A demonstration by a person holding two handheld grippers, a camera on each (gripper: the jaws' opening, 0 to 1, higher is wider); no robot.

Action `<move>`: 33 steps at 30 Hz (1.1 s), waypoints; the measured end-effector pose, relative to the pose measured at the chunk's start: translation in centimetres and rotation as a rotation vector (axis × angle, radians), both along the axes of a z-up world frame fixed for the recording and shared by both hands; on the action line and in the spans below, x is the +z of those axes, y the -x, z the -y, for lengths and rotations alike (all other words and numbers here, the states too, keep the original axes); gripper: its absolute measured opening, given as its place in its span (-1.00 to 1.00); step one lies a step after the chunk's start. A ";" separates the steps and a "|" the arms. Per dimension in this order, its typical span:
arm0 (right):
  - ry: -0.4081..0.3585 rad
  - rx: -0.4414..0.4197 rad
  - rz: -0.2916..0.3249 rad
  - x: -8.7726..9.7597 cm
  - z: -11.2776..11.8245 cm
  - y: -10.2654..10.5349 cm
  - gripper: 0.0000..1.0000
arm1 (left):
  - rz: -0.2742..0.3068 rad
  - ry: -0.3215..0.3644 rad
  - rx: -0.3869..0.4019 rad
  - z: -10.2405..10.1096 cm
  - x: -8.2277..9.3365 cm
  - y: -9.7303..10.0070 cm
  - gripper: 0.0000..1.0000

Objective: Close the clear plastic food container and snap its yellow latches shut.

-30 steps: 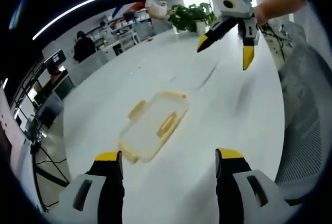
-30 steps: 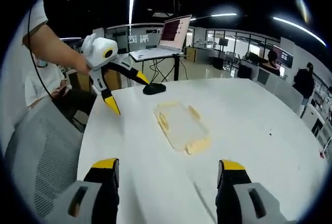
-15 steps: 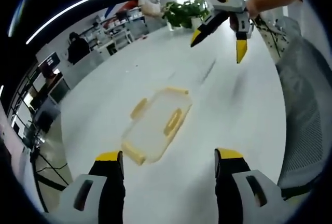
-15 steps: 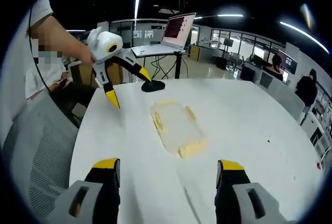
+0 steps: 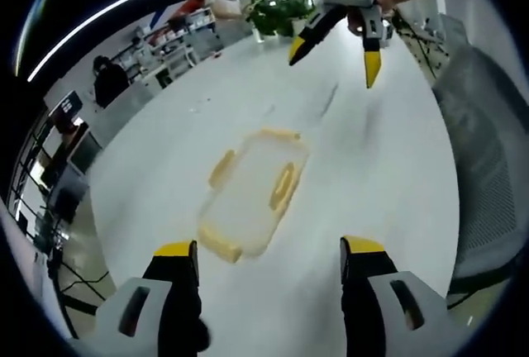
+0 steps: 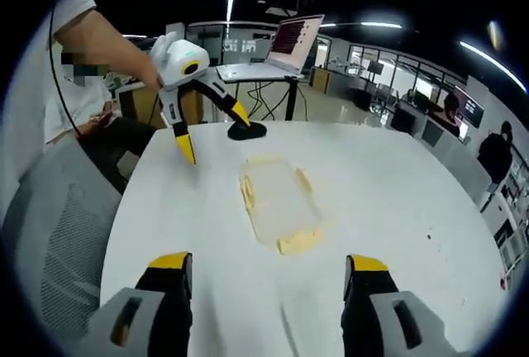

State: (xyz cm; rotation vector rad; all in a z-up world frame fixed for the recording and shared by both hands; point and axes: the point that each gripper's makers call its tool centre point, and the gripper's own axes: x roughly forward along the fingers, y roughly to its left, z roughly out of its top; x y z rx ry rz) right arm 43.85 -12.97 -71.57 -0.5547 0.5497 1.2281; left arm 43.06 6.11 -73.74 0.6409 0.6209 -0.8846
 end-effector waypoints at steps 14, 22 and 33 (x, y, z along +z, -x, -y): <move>0.048 0.071 -0.002 -0.7 -1.0 -0.5 0.45 | 0.002 -0.042 -0.040 -1.1 -0.3 -1.2 0.26; 0.067 0.092 -0.007 -0.8 -2.0 -1.2 0.45 | -0.014 -0.054 -0.059 -1.5 -0.7 -1.4 0.28; 0.089 0.116 -0.008 -1.3 -3.0 -2.1 0.44 | 0.003 -0.089 -0.096 -2.2 -0.6 -2.7 0.27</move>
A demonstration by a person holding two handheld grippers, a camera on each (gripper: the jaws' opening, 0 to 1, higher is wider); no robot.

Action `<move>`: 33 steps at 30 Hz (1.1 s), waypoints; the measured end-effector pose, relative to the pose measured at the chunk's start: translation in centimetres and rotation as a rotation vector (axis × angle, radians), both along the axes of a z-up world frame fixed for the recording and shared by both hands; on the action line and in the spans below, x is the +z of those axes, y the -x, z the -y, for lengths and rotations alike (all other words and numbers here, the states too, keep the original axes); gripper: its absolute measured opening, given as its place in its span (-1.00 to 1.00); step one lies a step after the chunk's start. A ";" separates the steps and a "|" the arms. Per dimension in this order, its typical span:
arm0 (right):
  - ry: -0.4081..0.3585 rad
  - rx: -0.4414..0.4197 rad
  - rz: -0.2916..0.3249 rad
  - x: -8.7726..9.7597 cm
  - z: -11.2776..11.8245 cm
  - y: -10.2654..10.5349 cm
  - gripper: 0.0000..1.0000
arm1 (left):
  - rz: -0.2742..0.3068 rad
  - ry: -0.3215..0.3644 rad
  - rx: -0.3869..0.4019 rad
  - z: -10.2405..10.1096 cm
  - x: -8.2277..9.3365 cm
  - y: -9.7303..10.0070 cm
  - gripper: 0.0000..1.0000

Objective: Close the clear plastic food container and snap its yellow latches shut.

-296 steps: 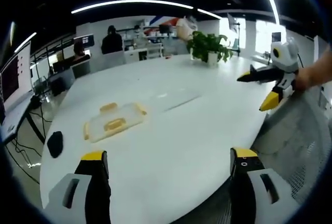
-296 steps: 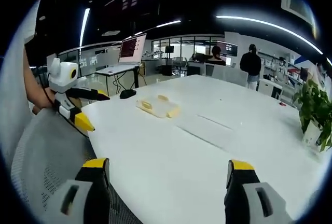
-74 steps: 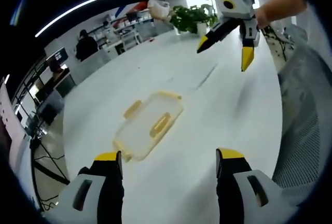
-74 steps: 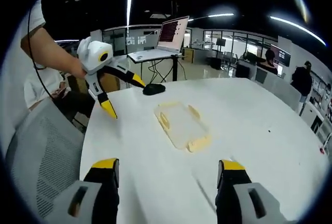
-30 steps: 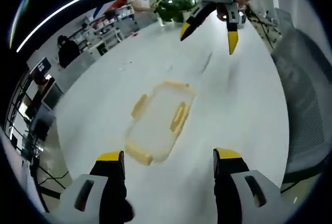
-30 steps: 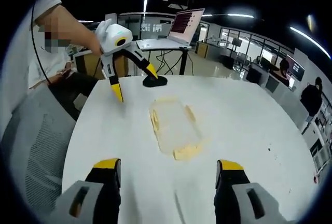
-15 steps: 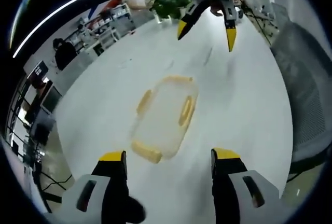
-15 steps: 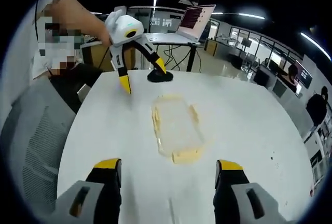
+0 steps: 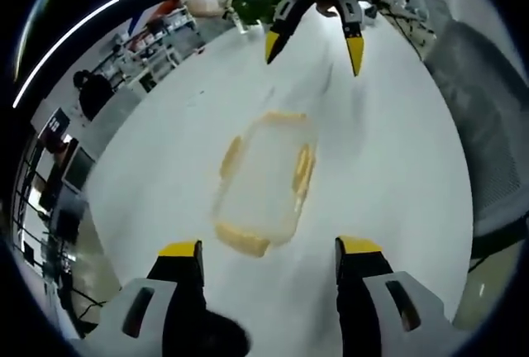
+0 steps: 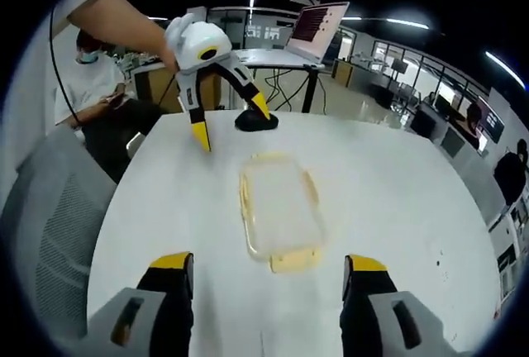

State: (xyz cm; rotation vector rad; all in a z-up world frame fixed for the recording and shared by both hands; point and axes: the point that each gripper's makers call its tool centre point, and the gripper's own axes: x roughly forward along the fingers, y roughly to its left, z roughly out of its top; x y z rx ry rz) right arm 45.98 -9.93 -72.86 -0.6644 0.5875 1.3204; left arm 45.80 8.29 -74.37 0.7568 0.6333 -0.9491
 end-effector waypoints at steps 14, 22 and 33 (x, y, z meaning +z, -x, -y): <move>0.044 0.025 0.000 -1.2 -0.4 -1.1 0.41 | 0.001 -0.043 -0.067 -0.3 -0.7 -1.7 0.24; 0.076 0.032 -0.012 -2.1 -0.8 -1.6 0.36 | -0.015 -0.075 -0.124 -0.2 -1.7 -2.1 0.19; 0.102 0.056 -0.036 -3.5 -1.8 -2.2 0.33 | -0.062 -0.086 -0.171 -0.1 -2.8 -2.6 0.18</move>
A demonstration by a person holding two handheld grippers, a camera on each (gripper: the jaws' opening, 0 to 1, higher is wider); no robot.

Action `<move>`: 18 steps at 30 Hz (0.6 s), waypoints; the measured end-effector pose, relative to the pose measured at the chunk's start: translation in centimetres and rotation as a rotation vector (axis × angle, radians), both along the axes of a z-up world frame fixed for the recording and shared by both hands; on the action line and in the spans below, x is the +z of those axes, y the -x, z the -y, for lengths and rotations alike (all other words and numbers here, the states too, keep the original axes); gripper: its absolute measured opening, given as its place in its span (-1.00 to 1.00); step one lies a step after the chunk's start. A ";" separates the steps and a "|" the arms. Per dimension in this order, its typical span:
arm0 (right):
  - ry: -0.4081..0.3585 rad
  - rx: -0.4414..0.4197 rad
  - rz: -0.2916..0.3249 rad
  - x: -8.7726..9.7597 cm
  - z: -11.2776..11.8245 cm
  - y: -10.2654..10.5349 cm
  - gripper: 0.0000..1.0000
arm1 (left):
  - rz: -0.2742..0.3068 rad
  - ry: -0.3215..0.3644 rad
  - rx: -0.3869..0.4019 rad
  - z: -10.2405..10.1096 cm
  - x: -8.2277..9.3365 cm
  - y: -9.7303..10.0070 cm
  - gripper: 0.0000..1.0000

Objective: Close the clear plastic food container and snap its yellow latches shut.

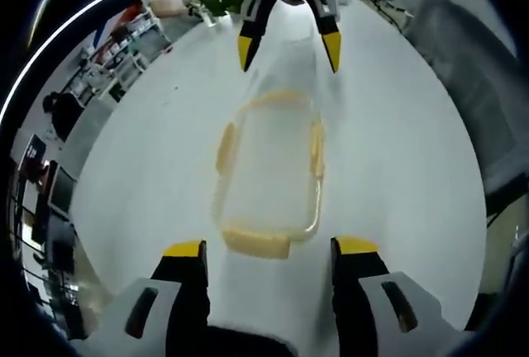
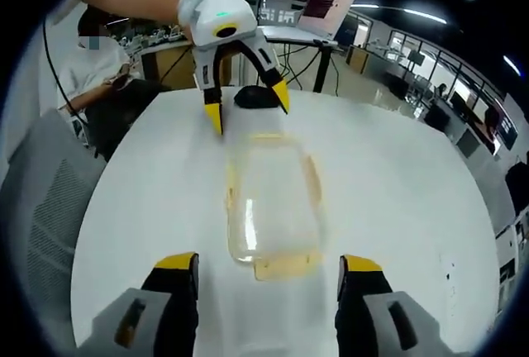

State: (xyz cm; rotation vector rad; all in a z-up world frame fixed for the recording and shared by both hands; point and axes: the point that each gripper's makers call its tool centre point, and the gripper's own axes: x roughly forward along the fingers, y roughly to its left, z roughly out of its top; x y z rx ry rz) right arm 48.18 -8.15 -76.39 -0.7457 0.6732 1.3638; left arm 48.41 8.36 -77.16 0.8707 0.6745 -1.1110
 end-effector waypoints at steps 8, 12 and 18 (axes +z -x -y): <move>0.030 0.028 -0.019 -1.2 0.1 0.0 0.31 | -0.031 -0.005 -0.009 -0.1 -0.7 0.0 0.18; 0.037 0.032 -0.022 -1.5 0.2 -0.3 0.30 | -0.026 -0.027 -0.038 -0.1 -0.9 -0.3 0.15; 0.054 0.053 -0.021 -1.9 0.1 -0.4 0.26 | -0.054 -0.014 -0.042 0.4 -1.1 -0.6 0.16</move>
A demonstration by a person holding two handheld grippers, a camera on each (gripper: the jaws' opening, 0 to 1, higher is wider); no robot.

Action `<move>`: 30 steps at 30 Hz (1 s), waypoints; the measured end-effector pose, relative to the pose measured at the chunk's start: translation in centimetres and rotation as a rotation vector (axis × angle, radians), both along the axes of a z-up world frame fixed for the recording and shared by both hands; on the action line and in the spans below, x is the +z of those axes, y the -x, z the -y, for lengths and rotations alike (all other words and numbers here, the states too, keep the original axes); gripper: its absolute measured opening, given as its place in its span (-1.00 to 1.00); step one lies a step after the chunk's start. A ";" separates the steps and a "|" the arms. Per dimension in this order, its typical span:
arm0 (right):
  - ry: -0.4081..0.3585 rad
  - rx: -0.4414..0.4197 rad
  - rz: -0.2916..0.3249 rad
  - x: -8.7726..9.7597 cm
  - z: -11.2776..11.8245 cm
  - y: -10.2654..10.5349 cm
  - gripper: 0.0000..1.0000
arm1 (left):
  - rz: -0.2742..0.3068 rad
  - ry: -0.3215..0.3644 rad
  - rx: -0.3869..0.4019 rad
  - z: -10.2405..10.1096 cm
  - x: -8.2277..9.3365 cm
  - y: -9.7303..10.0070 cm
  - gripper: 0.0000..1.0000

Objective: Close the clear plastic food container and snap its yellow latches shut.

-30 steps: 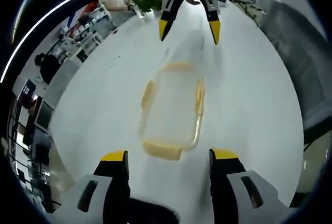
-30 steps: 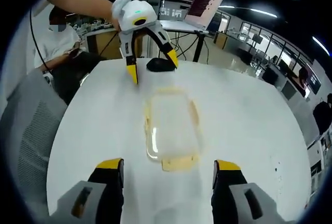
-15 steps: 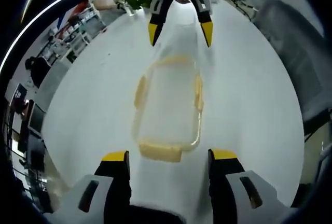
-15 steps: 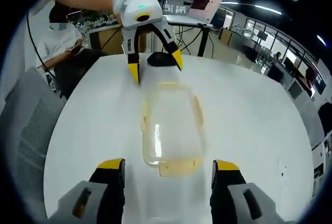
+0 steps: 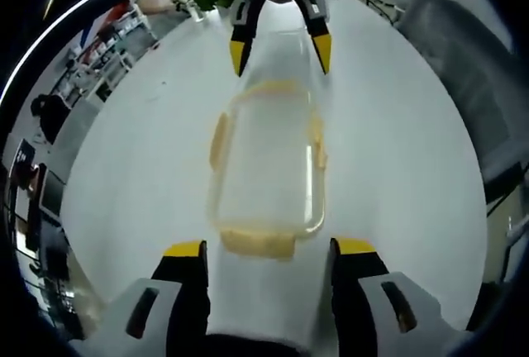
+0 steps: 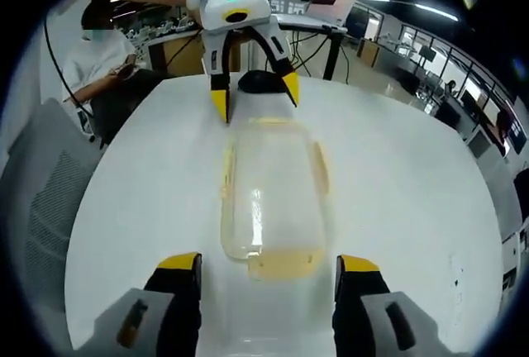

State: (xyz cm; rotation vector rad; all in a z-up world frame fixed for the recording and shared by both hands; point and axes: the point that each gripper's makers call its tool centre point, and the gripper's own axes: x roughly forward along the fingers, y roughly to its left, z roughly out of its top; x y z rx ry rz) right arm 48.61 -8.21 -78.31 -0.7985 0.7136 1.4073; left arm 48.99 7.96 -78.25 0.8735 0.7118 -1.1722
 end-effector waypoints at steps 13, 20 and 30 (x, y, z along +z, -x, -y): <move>0.039 0.020 -0.020 -1.1 -0.5 -0.8 0.16 | -0.041 -0.040 -0.053 -0.4 -1.0 0.2 0.07; 0.076 0.027 -0.027 -1.6 -0.1 -0.9 0.11 | -0.039 -0.043 -0.067 -0.3 -1.1 -0.1 0.07; 0.102 0.043 -0.030 -2.1 -0.2 -0.8 0.08 | -0.035 -0.042 -0.091 0.3 -1.2 -0.4 0.01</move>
